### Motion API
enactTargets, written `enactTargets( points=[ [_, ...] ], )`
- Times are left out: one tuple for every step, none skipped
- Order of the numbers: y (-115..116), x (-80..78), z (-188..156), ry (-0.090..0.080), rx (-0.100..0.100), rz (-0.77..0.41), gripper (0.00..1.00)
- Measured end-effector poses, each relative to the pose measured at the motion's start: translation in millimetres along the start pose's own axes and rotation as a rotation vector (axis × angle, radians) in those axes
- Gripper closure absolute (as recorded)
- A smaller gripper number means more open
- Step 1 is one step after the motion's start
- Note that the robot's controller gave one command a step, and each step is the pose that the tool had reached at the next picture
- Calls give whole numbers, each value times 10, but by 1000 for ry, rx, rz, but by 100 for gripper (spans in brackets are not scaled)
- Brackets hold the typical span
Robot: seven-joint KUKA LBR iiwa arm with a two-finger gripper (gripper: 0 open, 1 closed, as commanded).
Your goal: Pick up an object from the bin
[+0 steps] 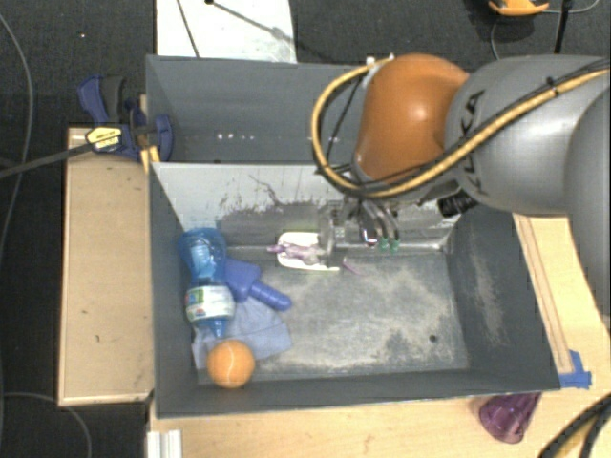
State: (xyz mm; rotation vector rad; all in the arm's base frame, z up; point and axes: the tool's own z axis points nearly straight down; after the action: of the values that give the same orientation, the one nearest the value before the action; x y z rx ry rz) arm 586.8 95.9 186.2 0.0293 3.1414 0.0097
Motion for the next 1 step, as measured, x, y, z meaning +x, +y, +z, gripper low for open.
enactTargets(
  points=[
    [-1, -60, 100, -19, -2, 11, 100]
  ],
)
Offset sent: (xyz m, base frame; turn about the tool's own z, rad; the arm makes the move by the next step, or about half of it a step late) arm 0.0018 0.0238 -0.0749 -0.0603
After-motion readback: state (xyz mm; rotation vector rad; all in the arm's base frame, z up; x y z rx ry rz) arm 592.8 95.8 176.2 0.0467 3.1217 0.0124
